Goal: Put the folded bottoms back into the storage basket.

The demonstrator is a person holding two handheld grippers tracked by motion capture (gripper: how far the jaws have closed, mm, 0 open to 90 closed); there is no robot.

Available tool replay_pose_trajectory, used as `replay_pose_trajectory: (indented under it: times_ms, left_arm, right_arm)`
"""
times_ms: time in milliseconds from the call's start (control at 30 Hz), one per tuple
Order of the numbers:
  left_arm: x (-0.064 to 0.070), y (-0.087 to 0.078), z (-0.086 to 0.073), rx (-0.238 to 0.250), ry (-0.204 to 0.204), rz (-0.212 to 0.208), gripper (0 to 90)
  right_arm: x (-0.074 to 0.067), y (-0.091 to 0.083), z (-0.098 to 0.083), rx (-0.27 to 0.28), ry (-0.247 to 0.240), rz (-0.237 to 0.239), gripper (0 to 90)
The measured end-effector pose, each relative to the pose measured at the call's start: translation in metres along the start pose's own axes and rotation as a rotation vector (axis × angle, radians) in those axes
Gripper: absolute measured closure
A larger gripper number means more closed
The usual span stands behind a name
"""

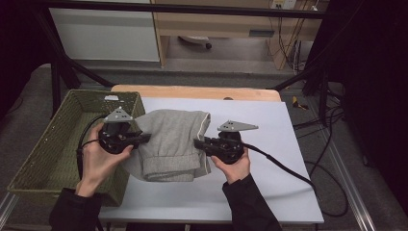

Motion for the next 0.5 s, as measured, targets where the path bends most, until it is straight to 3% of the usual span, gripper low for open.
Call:
replay_pose_trajectory:
  times_ms: [500]
  left_arm:
    - [-0.003,-0.018,0.006,0.013,-0.004,0.002,80.2]
  right_arm:
    - [-0.012,-0.001,0.014,0.02,-0.009,0.017,74.4]
Point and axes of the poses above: each handheld gripper's, and its own axes: y roughly forward along the jaws, z roughly out of its top, x roughly to its right, the point moved 1 cm from there along y, roughly forward along the jaws, and after that the axes turned 15 degrees about -z, right-handed, at the moved point
